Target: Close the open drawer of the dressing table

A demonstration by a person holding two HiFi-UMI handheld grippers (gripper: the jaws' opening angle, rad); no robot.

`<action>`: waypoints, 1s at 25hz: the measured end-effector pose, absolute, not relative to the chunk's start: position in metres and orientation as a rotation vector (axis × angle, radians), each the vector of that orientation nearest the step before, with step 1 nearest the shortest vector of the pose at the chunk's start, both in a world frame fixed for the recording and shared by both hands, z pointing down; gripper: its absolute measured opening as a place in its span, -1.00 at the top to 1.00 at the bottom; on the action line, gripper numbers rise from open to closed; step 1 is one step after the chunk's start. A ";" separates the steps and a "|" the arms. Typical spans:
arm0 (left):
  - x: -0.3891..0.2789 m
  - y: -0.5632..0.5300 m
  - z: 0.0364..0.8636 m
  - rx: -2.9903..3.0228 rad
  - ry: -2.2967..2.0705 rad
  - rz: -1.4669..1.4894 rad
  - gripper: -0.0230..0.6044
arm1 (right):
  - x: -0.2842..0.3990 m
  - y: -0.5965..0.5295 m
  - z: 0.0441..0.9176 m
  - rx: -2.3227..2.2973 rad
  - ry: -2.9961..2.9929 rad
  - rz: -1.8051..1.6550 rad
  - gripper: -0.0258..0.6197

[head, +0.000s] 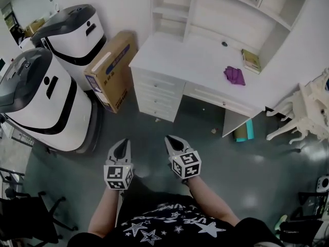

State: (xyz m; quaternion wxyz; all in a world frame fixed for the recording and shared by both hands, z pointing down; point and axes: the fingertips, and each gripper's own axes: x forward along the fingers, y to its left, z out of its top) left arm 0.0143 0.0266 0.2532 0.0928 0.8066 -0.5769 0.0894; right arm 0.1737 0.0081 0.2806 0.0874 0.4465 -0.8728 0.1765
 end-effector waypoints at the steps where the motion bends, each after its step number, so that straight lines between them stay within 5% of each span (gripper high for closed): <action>1: 0.022 0.037 0.257 2.379 -1.725 0.272 0.90 | 0.179 0.021 0.283 1.297 -2.609 0.513 0.91; 25: 0.091 0.178 0.273 2.334 -1.696 0.230 0.90 | 0.217 0.176 0.307 1.228 -2.563 0.467 0.91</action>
